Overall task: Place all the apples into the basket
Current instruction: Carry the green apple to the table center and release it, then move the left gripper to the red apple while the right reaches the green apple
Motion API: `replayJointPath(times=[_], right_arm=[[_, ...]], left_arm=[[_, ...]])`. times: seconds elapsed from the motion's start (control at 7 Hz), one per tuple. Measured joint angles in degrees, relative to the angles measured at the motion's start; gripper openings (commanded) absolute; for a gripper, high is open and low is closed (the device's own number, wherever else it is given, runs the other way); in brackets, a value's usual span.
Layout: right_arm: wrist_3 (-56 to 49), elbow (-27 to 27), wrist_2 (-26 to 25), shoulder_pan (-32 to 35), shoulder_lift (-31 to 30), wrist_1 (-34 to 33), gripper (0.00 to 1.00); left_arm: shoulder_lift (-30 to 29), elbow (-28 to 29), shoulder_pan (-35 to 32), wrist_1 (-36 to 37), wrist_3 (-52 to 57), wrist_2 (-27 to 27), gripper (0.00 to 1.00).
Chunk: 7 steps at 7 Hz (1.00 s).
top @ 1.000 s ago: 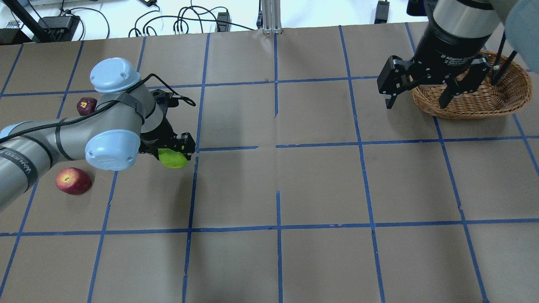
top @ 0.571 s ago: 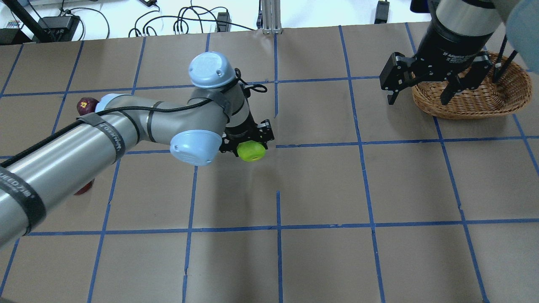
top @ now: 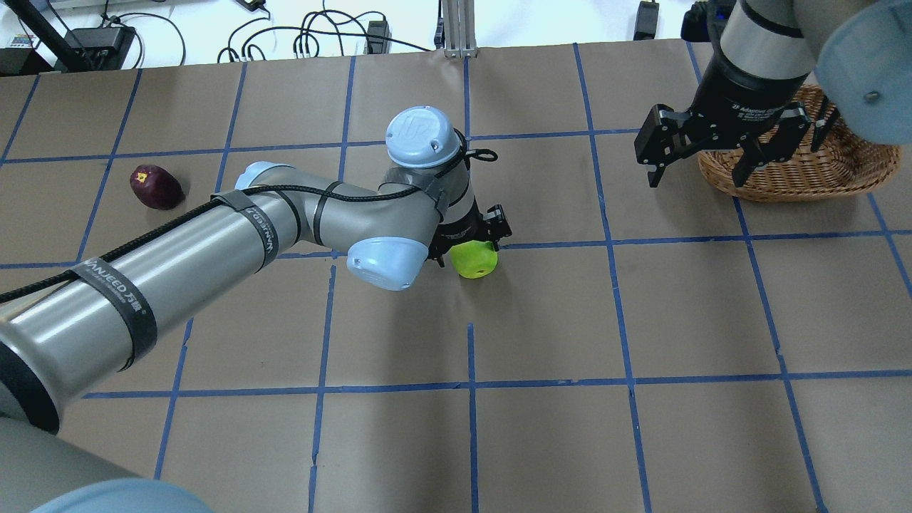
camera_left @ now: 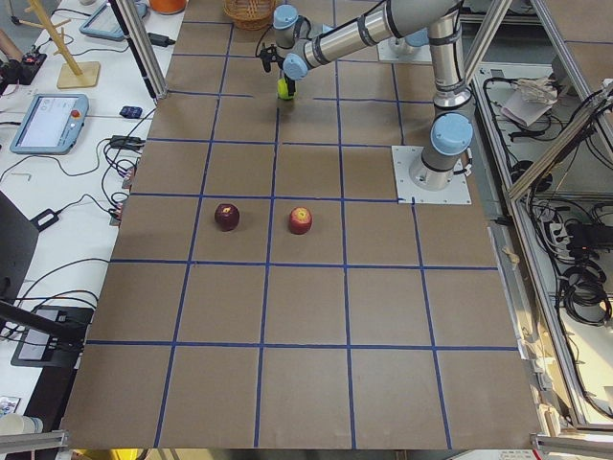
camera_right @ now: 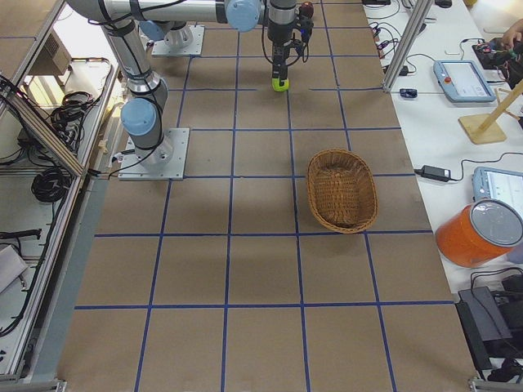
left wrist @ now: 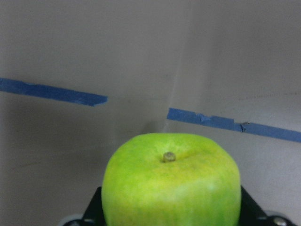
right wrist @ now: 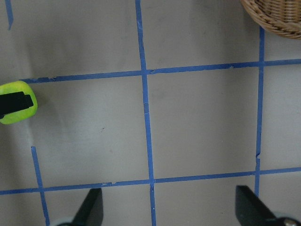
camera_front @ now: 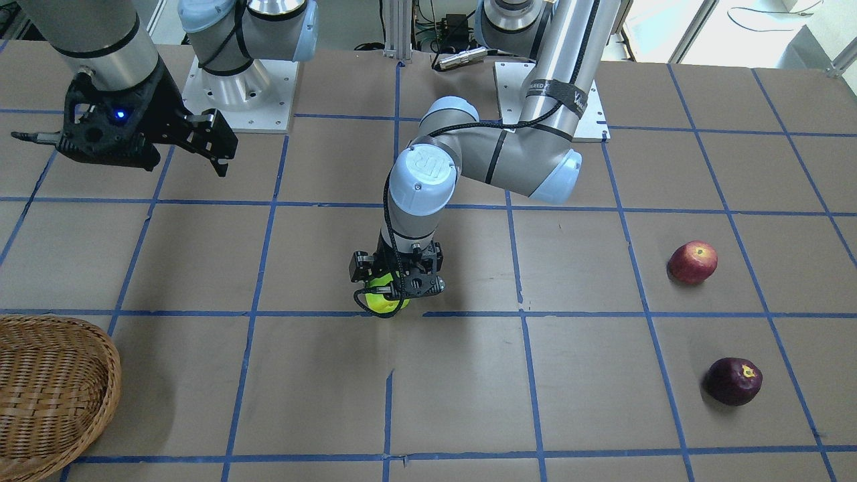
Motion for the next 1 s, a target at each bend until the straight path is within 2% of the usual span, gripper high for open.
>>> replayJointPath(times=[0.14, 0.43, 0.57, 0.71, 1.0], right_arm=[[0.19, 0.59, 0.02, 0.0, 1.77, -0.5, 1.0], [0.65, 0.69, 0.61, 0.42, 4.89, -6.11, 1.0], [0.54, 0.92, 1.94, 1.38, 6.16, -8.24, 1.0], [0.44, 1.23, 4.37, 3.36, 7.64, -10.37, 1.0], [0.73, 1.42, 7.11, 10.25, 12.88, -16.49, 1.0]], left_arm=[[1.11, 1.89, 1.65, -2.31, 0.68, -0.02, 1.0], [4.45, 8.27, 8.2, -16.71, 10.19, 1.9, 1.0], [6.19, 9.84, 13.18, -22.52, 17.26, 5.3, 1.0], [7.85, 9.66, 18.74, -25.12, 22.78, 8.68, 0.98], [11.26, 6.34, 29.69, -25.89, 37.62, 12.99, 0.98]])
